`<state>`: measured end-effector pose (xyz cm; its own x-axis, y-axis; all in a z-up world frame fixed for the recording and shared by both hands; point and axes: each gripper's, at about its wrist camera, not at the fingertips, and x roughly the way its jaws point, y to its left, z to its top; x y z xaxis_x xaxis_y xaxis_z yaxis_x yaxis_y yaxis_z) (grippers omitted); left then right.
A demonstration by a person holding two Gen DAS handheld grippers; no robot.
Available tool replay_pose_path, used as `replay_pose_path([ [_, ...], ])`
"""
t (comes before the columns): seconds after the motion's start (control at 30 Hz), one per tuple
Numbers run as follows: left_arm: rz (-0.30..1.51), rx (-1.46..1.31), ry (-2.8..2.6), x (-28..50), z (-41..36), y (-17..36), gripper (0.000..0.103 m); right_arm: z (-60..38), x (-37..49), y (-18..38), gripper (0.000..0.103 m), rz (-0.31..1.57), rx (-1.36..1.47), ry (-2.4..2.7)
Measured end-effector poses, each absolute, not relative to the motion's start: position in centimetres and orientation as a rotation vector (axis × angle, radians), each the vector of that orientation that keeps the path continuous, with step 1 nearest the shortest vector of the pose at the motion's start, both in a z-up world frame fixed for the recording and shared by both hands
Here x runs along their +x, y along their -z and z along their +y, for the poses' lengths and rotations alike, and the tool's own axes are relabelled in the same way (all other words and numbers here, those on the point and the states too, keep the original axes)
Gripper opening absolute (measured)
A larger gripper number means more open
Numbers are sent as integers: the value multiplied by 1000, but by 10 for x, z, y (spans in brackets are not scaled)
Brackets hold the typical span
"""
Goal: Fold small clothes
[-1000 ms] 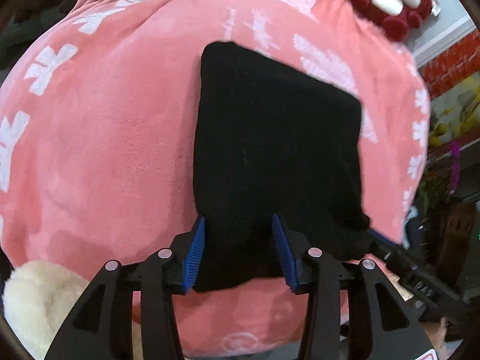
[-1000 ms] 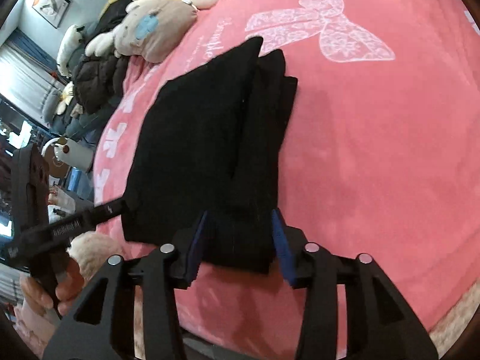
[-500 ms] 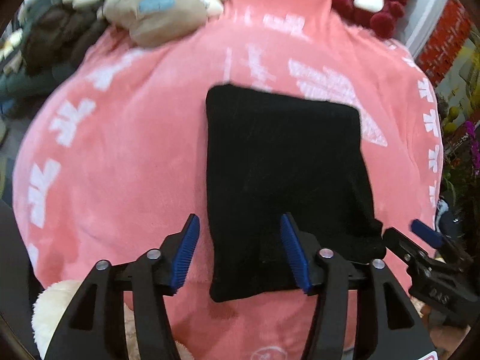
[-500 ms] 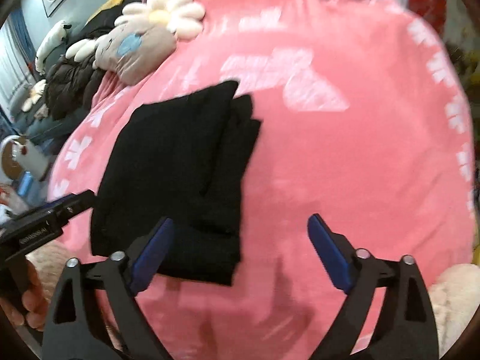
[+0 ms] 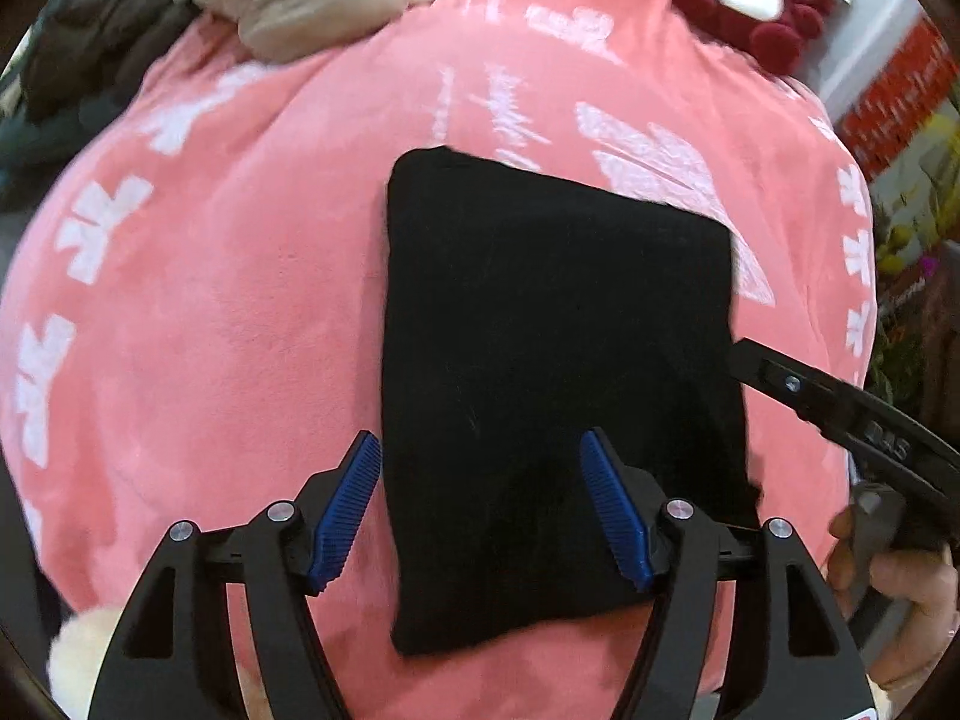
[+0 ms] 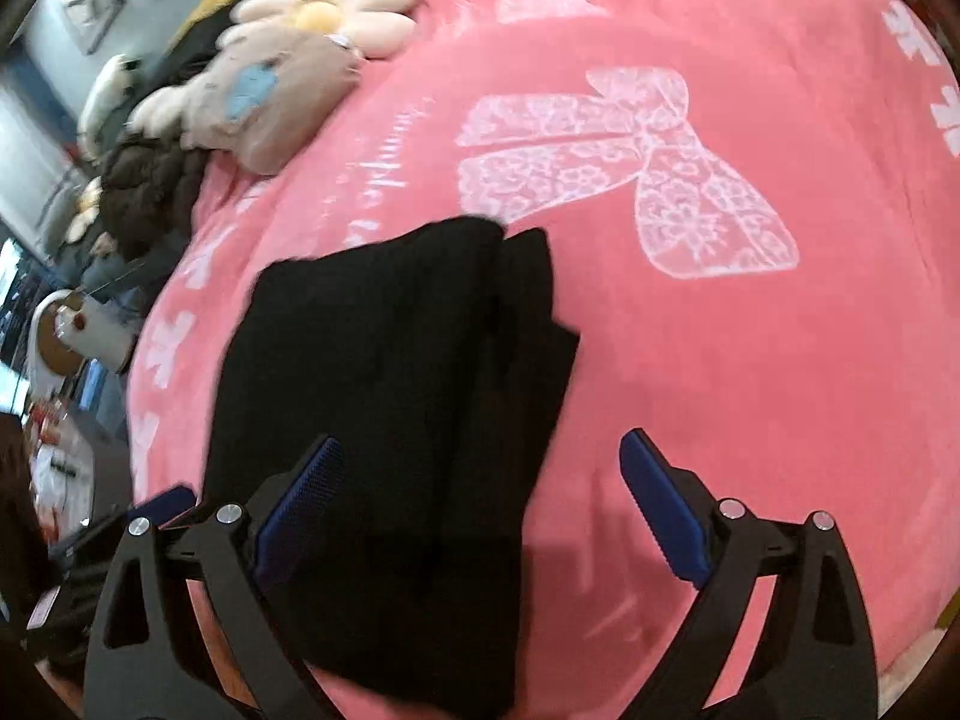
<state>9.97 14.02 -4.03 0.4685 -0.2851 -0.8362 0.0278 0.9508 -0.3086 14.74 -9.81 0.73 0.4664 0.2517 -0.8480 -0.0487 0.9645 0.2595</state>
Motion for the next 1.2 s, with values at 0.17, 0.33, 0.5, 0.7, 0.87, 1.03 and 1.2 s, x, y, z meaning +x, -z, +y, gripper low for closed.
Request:
replay_pose_path([
  [0.17, 1128, -457, 260, 135, 161, 65, 43, -77, 165, 12, 39, 1095, 232, -281],
  [0.33, 999, -345, 327, 139, 147, 31, 25, -74, 156, -30, 26, 939, 211, -282],
  [0.5, 1088, -247, 231, 152, 133, 56, 49, -79, 170, 6, 43, 1058, 189, -229],
  [0.7, 1044, -248, 169, 119, 145, 37, 66, -95, 108, -27, 36, 957, 241, -244],
  [0.87, 1154, -263, 101, 94, 142, 66, 67, -97, 83, 28, 31, 1088, 219, -230],
  [1.03, 1120, -220, 69, 73, 136, 64, 67, -90, 74, -14, 31, 1006, 195, -247],
  [1.2, 1178, -171, 16, 67, 137, 81, 70, -87, 73, 31, 34, 1137, 138, -223],
])
